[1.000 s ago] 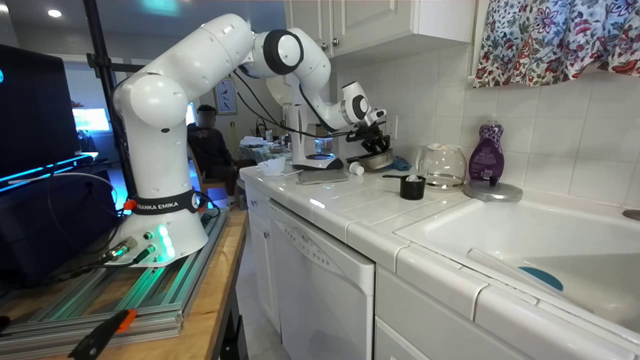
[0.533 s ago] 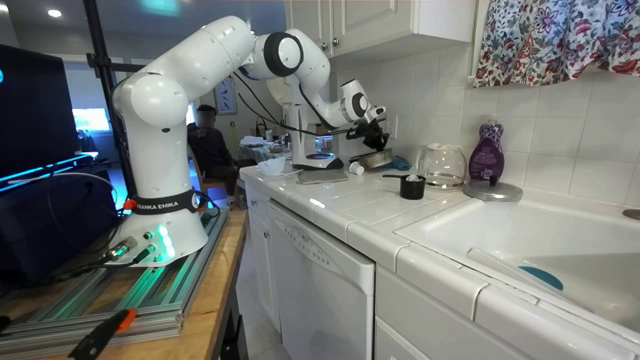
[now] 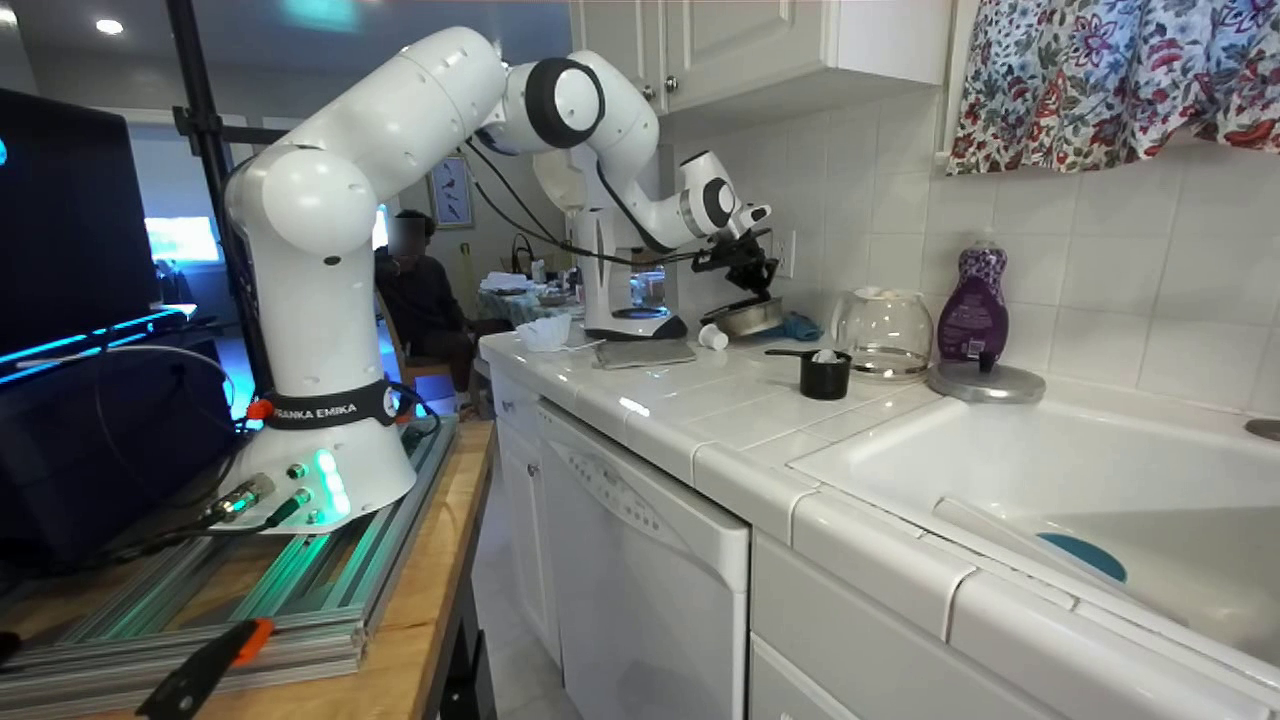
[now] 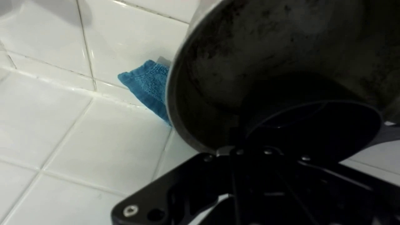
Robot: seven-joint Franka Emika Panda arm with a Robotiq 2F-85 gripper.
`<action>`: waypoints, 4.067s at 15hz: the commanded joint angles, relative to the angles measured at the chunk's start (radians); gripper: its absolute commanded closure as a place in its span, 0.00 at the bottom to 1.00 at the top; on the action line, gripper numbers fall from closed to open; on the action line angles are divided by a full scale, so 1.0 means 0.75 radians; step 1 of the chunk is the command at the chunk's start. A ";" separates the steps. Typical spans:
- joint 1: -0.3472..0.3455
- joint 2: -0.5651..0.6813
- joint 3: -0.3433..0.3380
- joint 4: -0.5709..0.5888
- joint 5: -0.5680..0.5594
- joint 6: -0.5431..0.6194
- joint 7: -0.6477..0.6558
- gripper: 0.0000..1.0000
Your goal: Stack up the black measuring cups
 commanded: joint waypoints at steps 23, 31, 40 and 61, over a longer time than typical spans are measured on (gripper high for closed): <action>0.434 -0.990 -0.710 -1.465 0.030 0.590 0.932 0.99; 0.601 -1.342 -0.904 -1.740 -0.166 0.108 1.234 0.99; -0.190 -1.358 -0.245 -1.827 -0.451 0.051 1.617 0.99; -0.208 -0.902 -0.417 -1.565 -0.938 0.446 2.060 0.99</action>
